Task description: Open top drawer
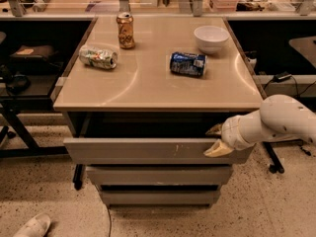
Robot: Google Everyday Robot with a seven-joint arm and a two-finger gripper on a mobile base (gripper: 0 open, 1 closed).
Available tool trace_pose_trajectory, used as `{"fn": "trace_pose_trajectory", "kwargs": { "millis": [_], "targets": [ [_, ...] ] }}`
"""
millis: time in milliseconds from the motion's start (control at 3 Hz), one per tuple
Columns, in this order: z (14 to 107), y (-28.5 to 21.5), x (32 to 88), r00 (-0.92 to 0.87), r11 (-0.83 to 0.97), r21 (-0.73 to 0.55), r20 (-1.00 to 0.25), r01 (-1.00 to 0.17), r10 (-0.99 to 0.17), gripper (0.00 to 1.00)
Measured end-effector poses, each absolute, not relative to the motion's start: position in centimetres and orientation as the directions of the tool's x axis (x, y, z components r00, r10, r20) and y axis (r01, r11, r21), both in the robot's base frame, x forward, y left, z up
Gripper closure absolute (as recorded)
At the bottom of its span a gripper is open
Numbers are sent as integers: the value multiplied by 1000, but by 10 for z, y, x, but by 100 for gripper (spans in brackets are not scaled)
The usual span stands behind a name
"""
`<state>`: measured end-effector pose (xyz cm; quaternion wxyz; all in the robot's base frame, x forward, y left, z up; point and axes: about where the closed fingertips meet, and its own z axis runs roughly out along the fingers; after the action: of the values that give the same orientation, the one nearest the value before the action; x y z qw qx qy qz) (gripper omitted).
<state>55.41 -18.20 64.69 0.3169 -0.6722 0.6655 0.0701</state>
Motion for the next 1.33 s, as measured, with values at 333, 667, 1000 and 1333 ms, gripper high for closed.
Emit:
{"fn": "trace_pose_trajectory", "kwargs": {
  "millis": [333, 667, 1000, 1333],
  "targets": [
    [647, -182, 554, 105, 86, -333, -516, -939, -850, 67],
    [641, -192, 535, 88, 101, -300, -555, -948, -827, 42],
    [643, -191, 535, 88, 101, -300, -555, -948, -827, 46],
    [640, -197, 511, 82, 101, -282, -572, -954, -816, 71]
  ]
}}
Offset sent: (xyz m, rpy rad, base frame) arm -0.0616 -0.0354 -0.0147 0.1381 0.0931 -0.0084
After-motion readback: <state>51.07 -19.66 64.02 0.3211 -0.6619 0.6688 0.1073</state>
